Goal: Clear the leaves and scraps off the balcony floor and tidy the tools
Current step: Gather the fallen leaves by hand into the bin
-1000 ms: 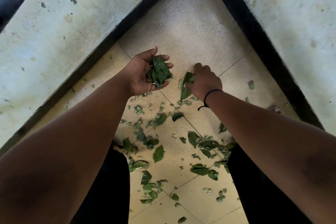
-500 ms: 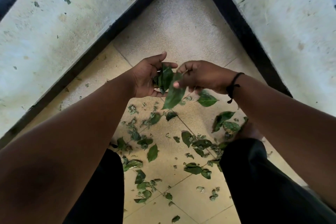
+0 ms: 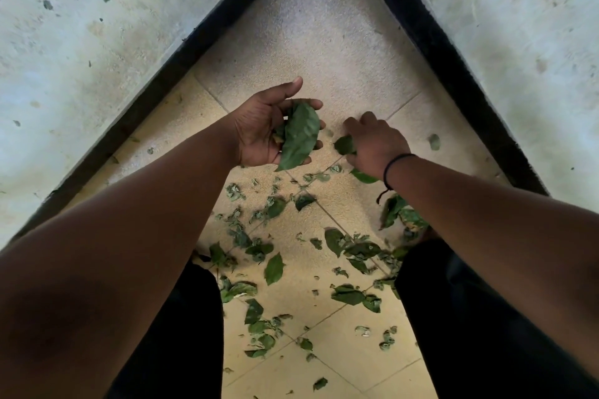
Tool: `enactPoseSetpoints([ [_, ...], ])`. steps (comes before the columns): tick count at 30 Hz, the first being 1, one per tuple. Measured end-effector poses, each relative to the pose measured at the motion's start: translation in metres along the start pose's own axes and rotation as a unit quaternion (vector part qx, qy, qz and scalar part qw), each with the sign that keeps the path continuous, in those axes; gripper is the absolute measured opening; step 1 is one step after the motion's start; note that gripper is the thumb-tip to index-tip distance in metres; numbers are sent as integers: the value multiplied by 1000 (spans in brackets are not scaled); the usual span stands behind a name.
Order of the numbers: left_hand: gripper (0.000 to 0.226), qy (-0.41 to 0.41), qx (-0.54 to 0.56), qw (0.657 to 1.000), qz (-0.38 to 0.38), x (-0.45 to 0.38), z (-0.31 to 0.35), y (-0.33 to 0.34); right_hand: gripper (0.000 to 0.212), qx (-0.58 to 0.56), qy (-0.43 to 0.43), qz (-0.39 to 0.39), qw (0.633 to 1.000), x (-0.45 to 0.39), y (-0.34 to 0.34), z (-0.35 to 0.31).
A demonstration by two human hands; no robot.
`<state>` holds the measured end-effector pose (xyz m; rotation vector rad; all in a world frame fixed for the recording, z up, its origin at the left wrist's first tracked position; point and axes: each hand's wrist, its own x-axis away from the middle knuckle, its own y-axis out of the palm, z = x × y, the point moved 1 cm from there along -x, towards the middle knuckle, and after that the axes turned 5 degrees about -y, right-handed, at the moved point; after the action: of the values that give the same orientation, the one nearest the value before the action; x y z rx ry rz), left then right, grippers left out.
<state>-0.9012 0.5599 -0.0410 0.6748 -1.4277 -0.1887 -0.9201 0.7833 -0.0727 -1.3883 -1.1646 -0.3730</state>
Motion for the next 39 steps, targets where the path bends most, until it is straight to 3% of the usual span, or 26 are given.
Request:
enactPoseSetpoints([
  [5, 50, -17, 26, 999, -44, 1, -15, -5, 25, -101, 28, -9, 994, -12, -8, 4],
  [9, 37, -11, 29, 999, -29, -1, -22, -2, 10, -173, 44, -19, 984, -15, -21, 21],
  [12, 24, -8, 30, 1000, -6, -1, -22, 0, 14, -323, 76, -33, 943, -7, -39, 26],
  [15, 30, 11, 33, 999, 9, -2, -20, -2, 21, -464, 77, -41, 881, 13, -61, 14],
  [20, 32, 33, 37, 998, 30, -2, -16, 0, 21, -558, 5, -60, 828, 39, -77, -36],
  [22, 33, 40, 46, 998, 29, 0, -12, 3, 26, -541, 3, -16, 841, 40, -75, -46],
  [25, 45, 41, 64, 997, 27, 3, -7, 4, 33, -527, 90, 130, 835, 31, -62, -28],
  [27, 54, 37, 70, 996, 31, 3, -4, 4, 31, -433, 150, 168, 873, 25, -44, -2],
  [30, 68, 34, 82, 995, 34, 2, -1, 3, 24, -222, 143, 63, 963, 23, -10, 25],
  [32, 73, 34, 90, 995, 32, 1, -1, 3, 42, -113, 90, 7, 990, 21, 5, 30],
  [34, 74, 30, 94, 995, 28, 2, -1, 4, 48, -35, 45, 0, 998, 16, 10, 29],
  [37, 70, 19, 86, 996, 27, 2, -2, 8, 31, -14, 47, -14, 999, 6, 3, 28],
  [39, 68, 23, 88, 995, 31, 2, -3, 9, 22, -119, 81, -1, 990, 6, -6, 26],
])
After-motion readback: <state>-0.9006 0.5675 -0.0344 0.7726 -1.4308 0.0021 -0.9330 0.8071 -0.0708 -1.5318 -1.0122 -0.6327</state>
